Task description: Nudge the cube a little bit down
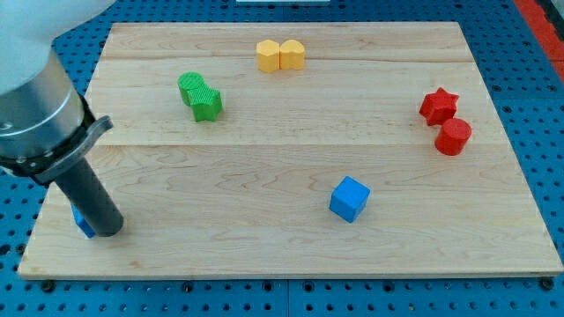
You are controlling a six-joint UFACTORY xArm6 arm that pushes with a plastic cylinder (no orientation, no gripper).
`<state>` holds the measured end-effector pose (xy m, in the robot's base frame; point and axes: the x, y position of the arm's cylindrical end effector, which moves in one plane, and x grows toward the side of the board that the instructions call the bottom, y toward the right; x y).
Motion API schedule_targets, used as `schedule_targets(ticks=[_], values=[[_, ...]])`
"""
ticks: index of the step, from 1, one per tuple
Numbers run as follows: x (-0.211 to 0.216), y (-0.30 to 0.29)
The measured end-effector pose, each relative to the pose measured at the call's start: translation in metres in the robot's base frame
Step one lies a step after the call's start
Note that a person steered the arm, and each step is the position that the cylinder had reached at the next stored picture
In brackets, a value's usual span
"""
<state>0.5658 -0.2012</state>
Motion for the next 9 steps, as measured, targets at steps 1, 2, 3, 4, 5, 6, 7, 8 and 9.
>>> schedule_targets(ticks=[1, 2, 3, 4, 5, 6, 7, 8, 9], values=[[0.0, 0.012], [0.0, 0.119], [0.0, 0.183], [-0.005, 0.189], [-0.067, 0.189], [-0.072, 0.189], [-0.076, 0.233], [-0.082, 0.29], [-0.082, 0.29]])
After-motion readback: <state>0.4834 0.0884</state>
